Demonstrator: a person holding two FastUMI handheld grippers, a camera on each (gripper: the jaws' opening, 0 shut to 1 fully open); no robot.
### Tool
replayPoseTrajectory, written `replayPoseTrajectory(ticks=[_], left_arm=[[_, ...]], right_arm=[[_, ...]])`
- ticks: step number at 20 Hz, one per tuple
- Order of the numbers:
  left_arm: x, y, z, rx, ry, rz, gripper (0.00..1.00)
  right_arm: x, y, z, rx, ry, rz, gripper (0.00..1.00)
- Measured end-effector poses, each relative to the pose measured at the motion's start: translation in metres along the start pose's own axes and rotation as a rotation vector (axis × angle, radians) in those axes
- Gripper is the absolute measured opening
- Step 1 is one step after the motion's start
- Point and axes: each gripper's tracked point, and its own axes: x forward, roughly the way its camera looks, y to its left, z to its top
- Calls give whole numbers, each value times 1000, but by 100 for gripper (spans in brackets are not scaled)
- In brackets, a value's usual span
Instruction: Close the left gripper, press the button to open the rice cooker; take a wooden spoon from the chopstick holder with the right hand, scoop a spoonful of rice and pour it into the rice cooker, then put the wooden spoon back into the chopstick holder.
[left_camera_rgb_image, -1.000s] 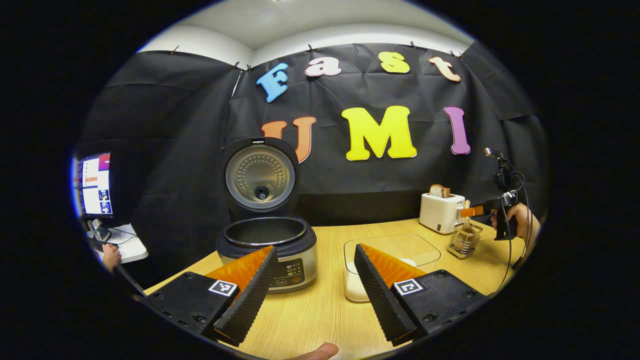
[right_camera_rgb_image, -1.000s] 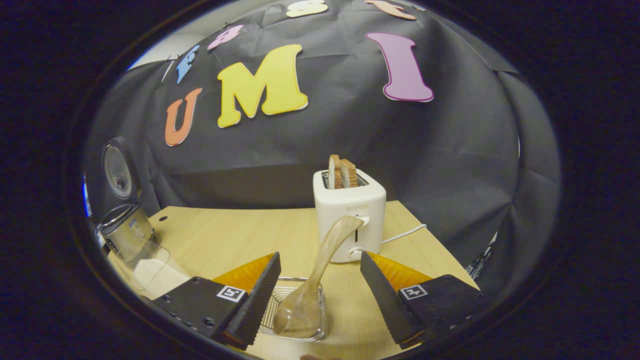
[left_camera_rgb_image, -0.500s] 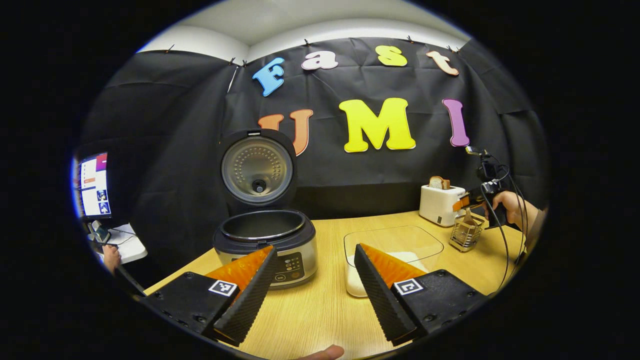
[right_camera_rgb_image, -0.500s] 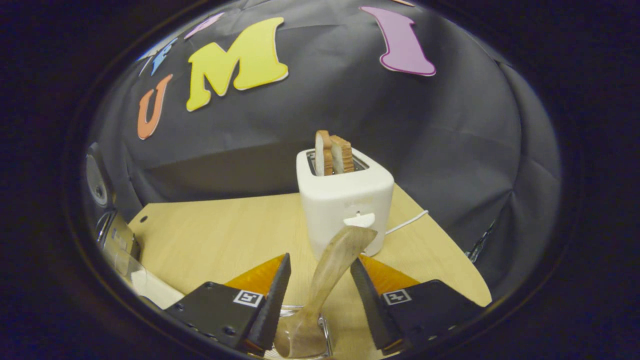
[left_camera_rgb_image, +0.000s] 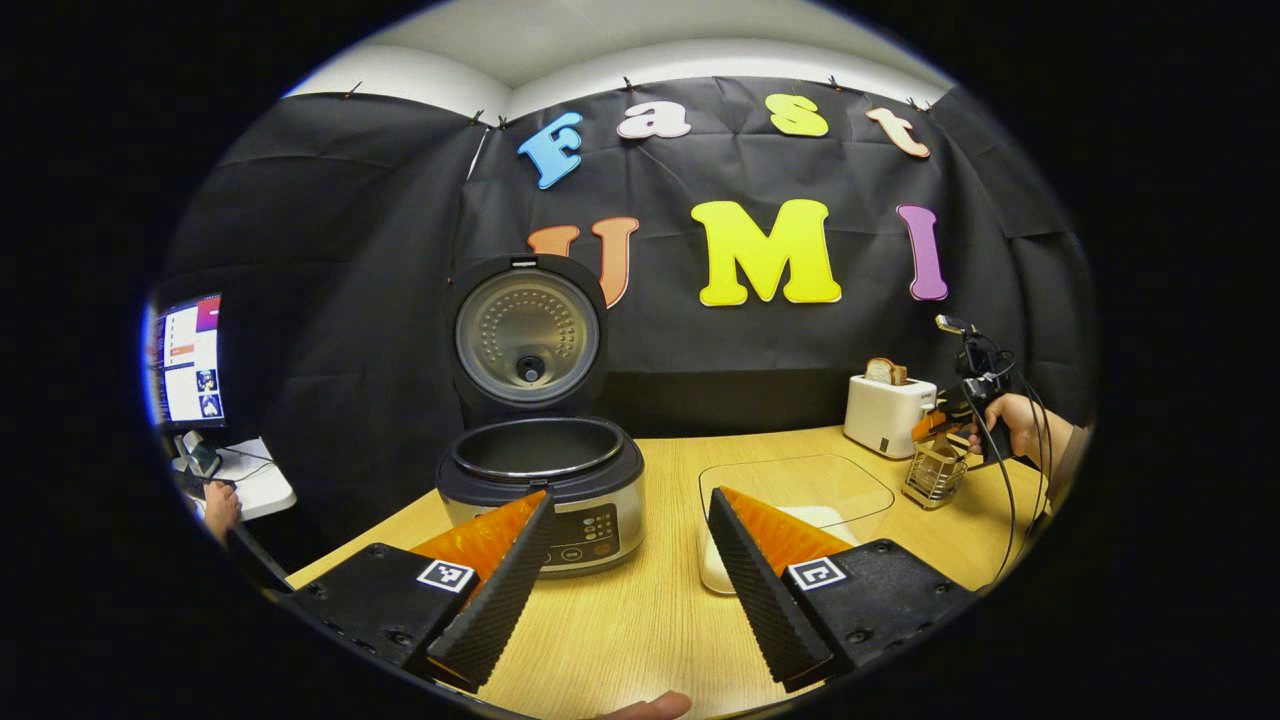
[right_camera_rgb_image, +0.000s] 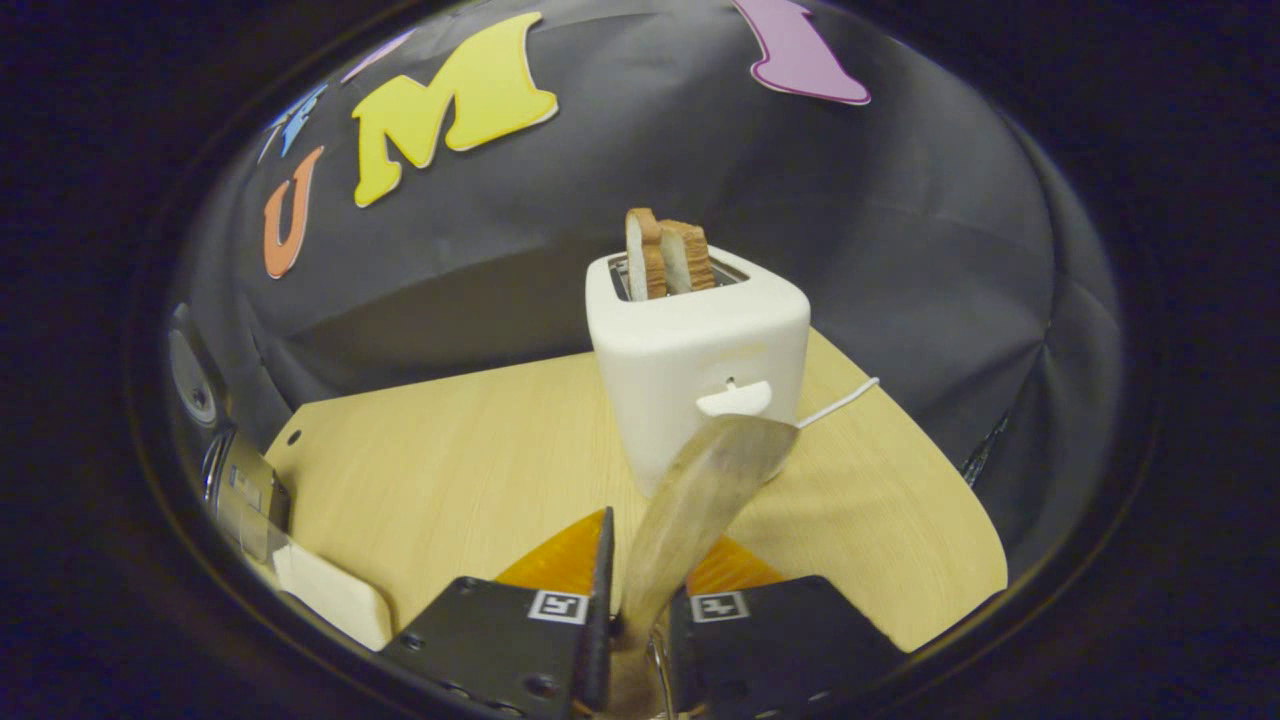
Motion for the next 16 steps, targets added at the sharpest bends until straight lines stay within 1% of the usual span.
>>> replayPoseTrajectory(ticks=[2,4,6,7,9,11,12,13,15,16], left_arm=[[0,-1,0,4,-2,-2,98],[-2,1,2,11,-6,-1,98],[-3,6,2,19,-8,10,98],[-2,8,2,20,-9,14,98],[-2,9,2,14,-7,14,98],[-4,11,4,7,-8,13,98],[-5,12,6,5,-10,12,98],[-6,13,7,1,-15,10,98],[-11,15,13,-3,-27,6,98],[-14,15,16,-1,-35,4,98]], right_arm=[[1,12,3,40,-7,49,17],[-5,11,4,-8,-13,40,12],[-13,16,6,-41,-32,32,14],[-18,17,10,-51,-43,28,12],[-31,18,19,-82,-82,10,12],[-48,24,29,-114,-125,-1,12],[-57,26,34,-137,-144,-12,14],[-66,30,38,-164,-162,-23,12],[-89,39,48,-209,-211,-48,12],[-101,47,54,-225,-237,-48,12]])
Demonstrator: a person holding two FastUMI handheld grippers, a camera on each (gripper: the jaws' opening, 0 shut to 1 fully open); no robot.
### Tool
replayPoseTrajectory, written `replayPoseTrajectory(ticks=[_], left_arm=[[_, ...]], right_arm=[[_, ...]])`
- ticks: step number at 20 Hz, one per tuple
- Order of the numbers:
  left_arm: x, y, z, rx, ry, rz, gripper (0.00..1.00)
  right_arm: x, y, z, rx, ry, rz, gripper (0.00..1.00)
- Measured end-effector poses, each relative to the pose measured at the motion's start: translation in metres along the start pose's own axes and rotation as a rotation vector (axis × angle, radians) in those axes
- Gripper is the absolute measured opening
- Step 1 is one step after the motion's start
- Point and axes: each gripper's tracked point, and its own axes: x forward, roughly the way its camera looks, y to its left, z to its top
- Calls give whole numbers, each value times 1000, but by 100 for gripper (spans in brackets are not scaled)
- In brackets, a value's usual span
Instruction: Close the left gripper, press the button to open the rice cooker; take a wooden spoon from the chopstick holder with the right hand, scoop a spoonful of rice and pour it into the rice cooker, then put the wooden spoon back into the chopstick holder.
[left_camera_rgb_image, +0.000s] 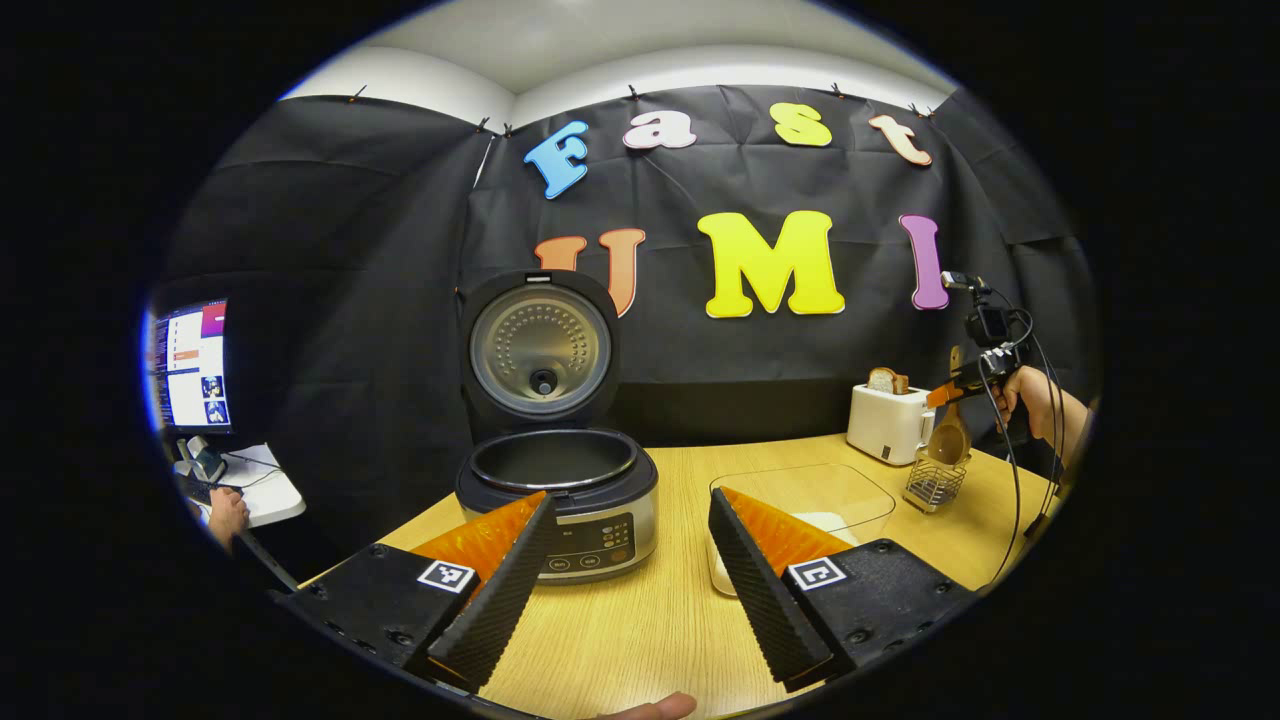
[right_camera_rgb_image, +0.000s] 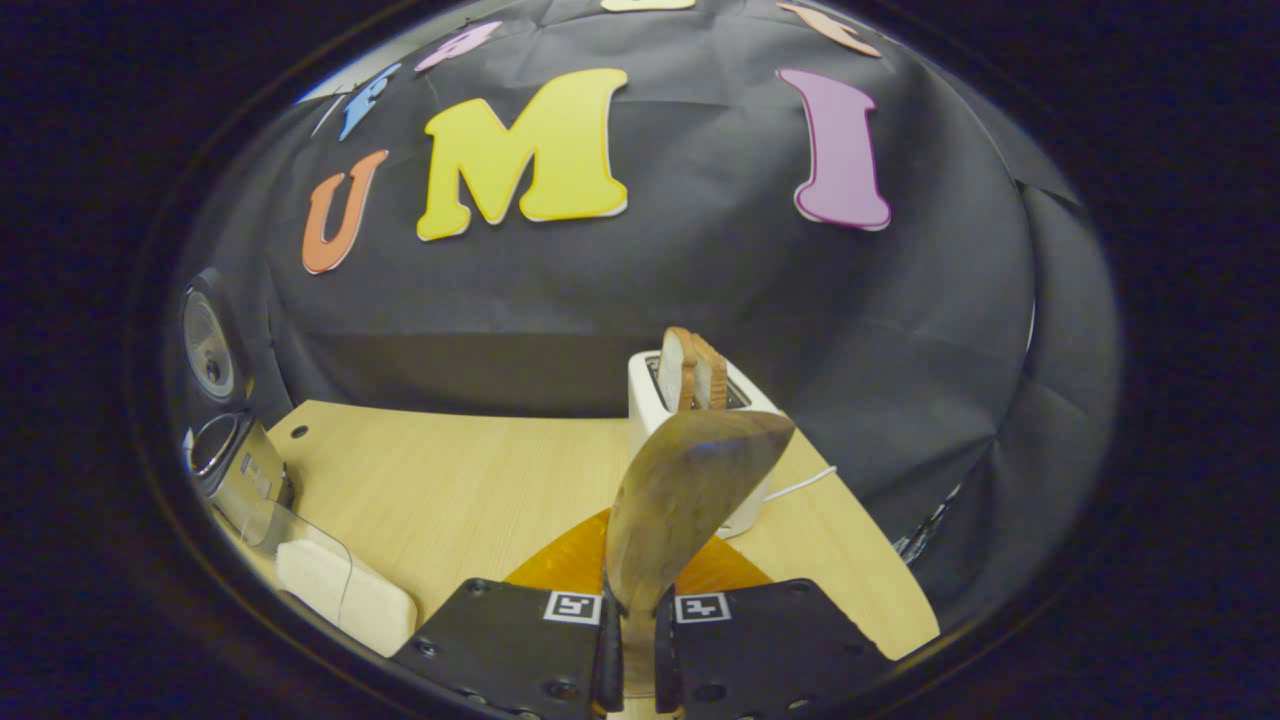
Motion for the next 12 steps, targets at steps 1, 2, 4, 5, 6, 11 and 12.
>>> replayPoseTrajectory(ticks=[1,2,4,5,6,11,12], left_arm=[[-3,1,4,3,-10,-1,98],[-4,3,7,3,-16,0,98],[-9,6,11,-6,-22,-1,98],[-13,7,13,-10,-25,-3,98],[-16,10,17,-10,-34,1,98],[-29,30,34,-28,-83,10,98],[-31,35,34,-31,-84,15,98]], right_arm=[[-12,8,8,-14,-21,8,12],[-23,18,18,-26,-41,18,12],[-41,41,32,-52,-75,37,12],[-50,55,37,-69,-88,46,12],[-57,68,42,-85,-98,55,12],[-78,155,46,-143,-126,126,12],[-79,174,44,-154,-126,144,12]])
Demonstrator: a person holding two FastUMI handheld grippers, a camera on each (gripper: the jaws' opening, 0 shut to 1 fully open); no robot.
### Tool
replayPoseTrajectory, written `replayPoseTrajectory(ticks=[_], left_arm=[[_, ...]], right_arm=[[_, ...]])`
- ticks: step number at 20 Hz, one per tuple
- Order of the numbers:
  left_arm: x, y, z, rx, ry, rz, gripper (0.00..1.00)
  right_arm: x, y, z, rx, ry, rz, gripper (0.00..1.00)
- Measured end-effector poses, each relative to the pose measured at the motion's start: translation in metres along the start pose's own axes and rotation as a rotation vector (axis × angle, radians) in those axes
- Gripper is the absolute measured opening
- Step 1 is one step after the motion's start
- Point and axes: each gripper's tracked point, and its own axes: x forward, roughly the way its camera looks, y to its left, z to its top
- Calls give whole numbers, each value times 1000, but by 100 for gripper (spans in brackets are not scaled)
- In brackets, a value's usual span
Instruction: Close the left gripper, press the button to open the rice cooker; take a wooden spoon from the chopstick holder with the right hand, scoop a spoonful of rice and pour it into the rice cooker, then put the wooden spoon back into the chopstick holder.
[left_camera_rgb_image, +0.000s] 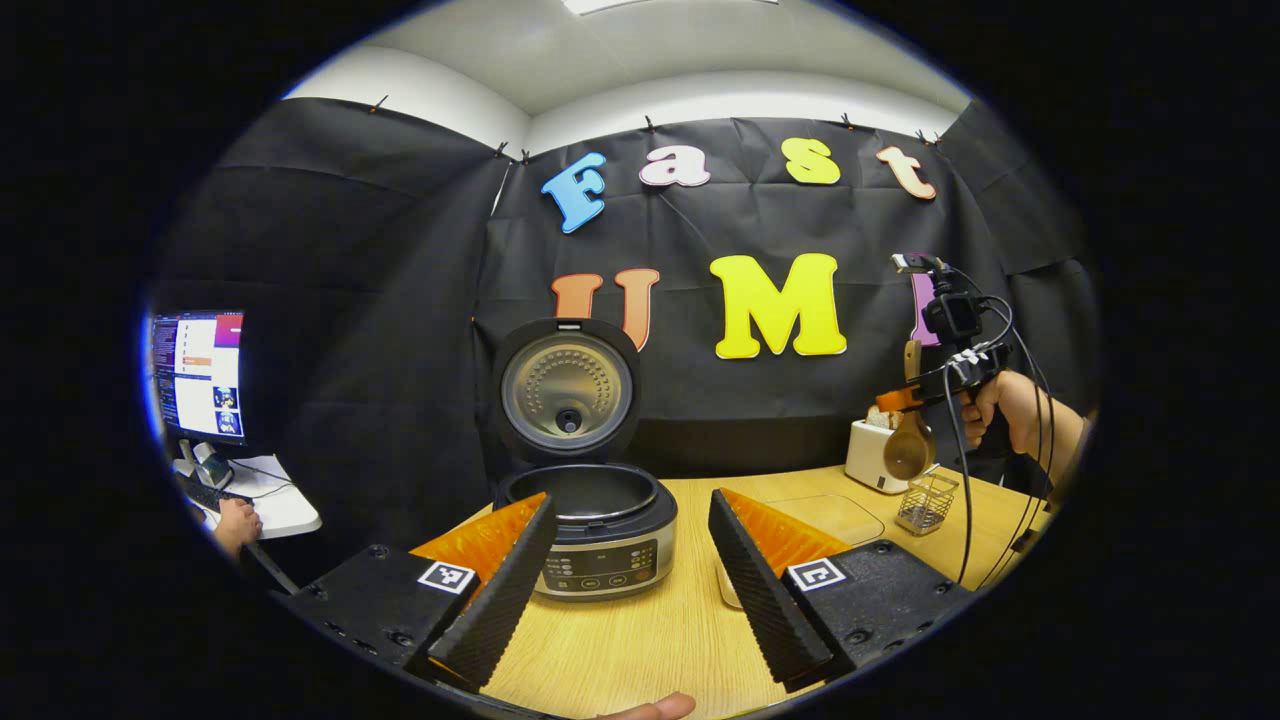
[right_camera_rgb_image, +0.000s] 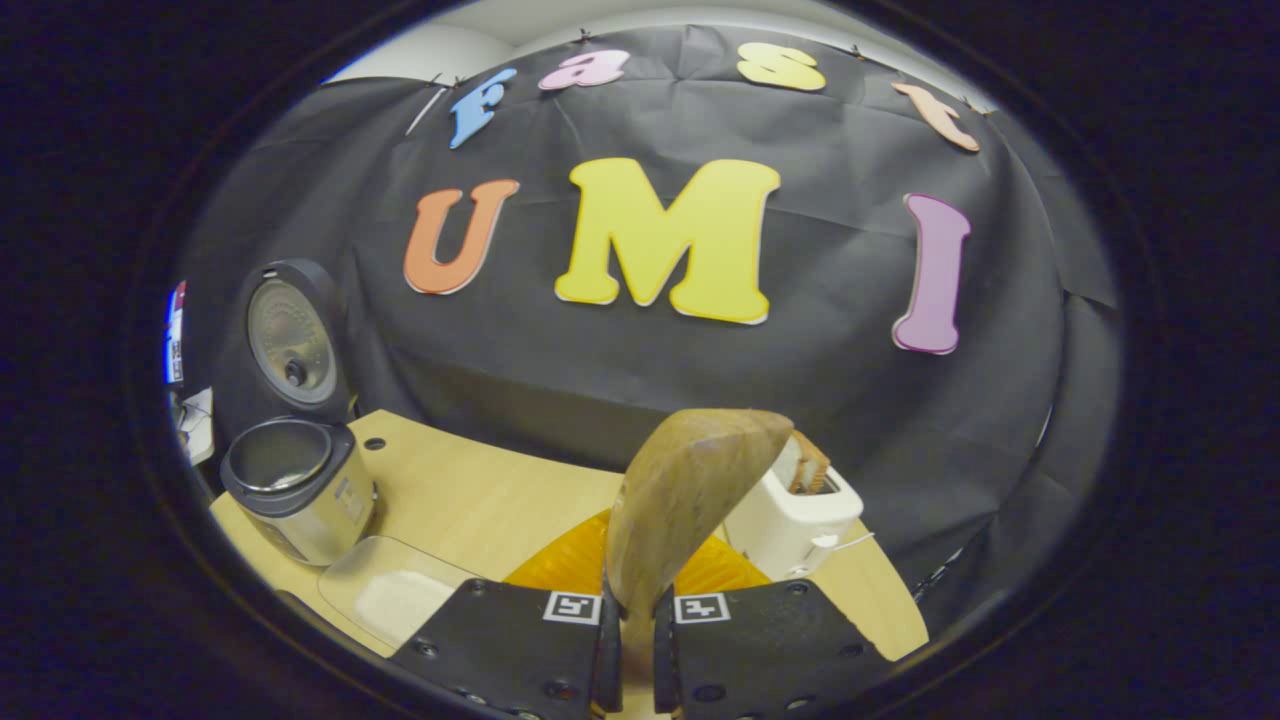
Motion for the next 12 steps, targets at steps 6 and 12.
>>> replayPoseTrajectory(ticks=[6,12], left_arm=[[1,21,-10,-13,31,20,98],[3,22,-11,-6,39,0,98]], right_arm=[[19,95,-16,-13,12,67,12],[44,118,-55,-16,39,-72,12]])
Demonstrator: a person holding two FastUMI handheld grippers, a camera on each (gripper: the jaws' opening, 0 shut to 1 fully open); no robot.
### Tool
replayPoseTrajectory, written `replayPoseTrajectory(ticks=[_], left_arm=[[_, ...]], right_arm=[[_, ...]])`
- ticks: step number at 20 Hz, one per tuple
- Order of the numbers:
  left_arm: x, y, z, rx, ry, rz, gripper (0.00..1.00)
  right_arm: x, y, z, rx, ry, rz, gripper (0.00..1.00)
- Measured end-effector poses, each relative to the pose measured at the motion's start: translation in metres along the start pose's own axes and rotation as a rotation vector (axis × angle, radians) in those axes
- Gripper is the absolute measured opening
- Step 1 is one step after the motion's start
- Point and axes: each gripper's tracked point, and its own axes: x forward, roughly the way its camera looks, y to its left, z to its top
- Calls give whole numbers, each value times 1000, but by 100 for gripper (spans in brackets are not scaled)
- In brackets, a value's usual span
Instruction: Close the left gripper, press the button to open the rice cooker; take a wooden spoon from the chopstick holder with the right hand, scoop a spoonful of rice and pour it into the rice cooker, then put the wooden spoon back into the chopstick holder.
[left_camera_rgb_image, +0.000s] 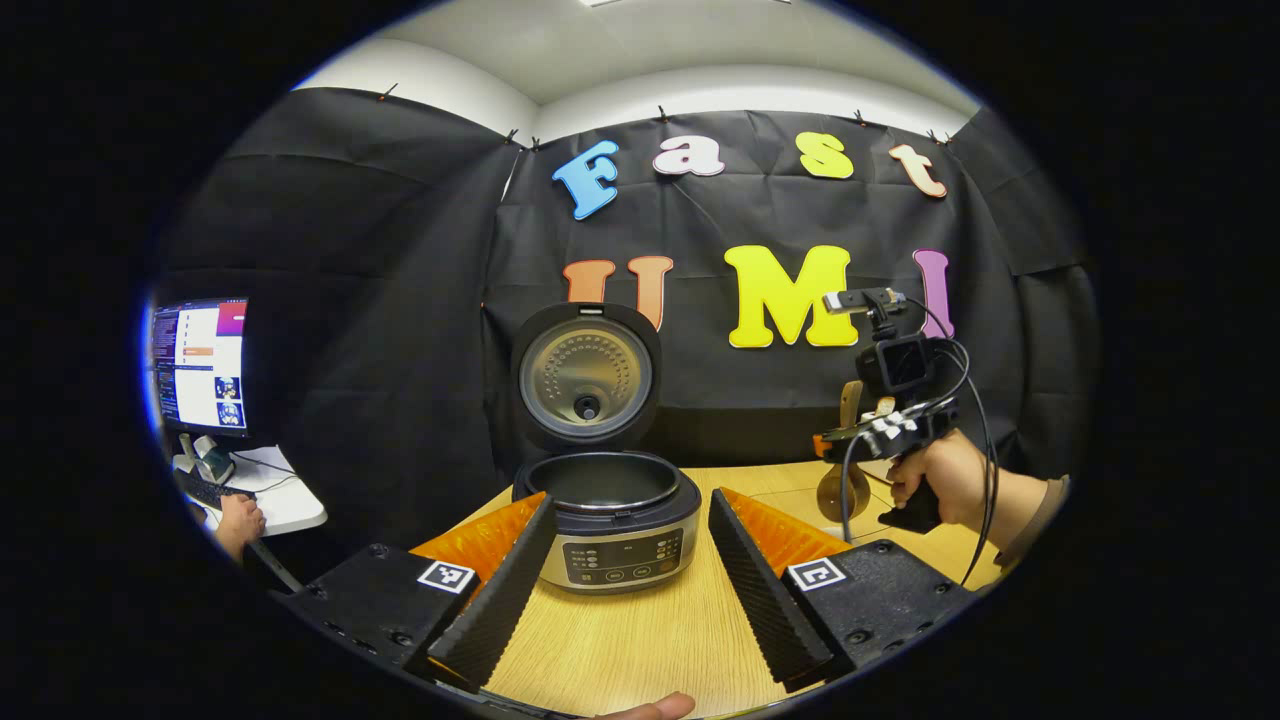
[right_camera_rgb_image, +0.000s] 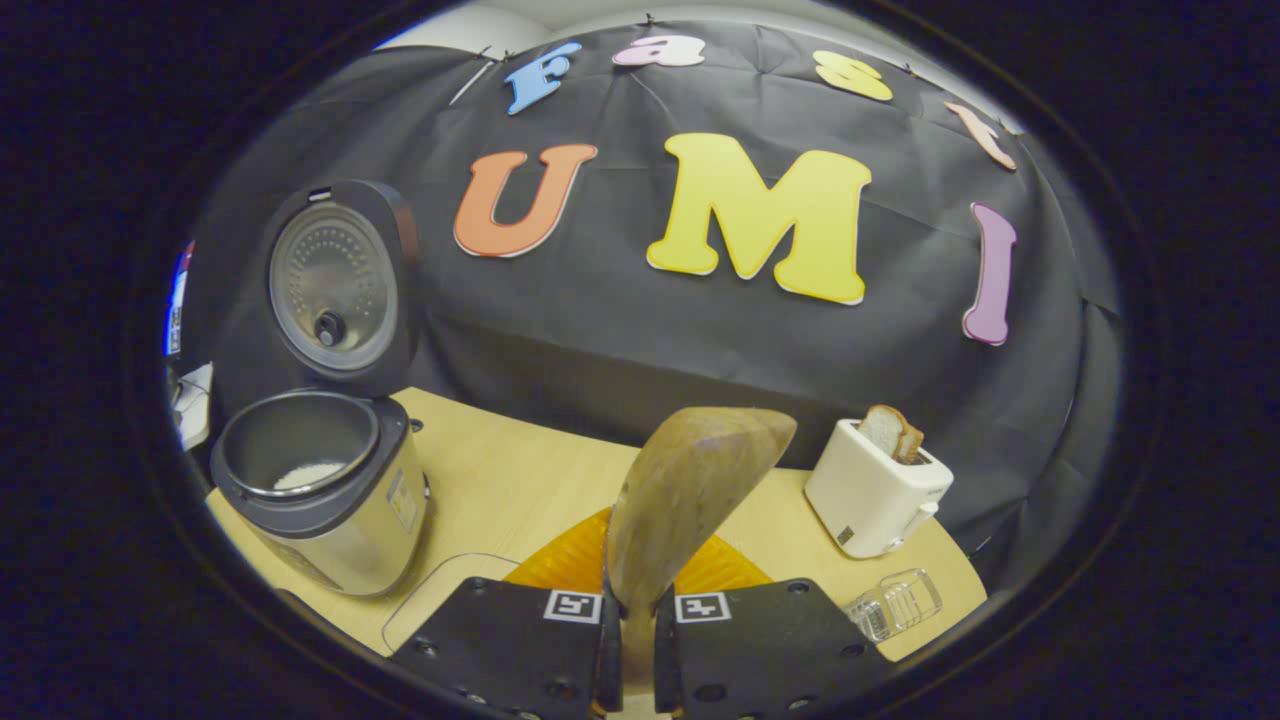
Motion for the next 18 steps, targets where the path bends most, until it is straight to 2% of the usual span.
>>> replayPoseTrajectory(ticks=[2,5,6,8,10,11,14,18], left_arm=[[0,-2,1,-3,-3,-15,98],[-1,2,0,-25,-1,-23,98],[-1,4,-1,-29,0,-23,98],[-1,10,-1,-33,0,-12,98],[-1,15,0,-49,-1,-2,97],[-2,14,0,-60,-2,-11,98],[-5,15,4,-71,-11,-21,98],[-8,18,9,-73,-28,-29,97]], right_arm=[[1,2,-11,1,6,-64,12],[-12,-12,11,-64,-95,-235,12],[-11,-14,8,-98,-89,-263,12],[-8,0,-2,-117,-34,-233,12],[-2,14,-13,-58,48,-176,15],[1,11,-17,-40,76,-172,12],[9,-2,-25,-46,131,-211,12],[18,-8,-49,17,260,-259,12]])
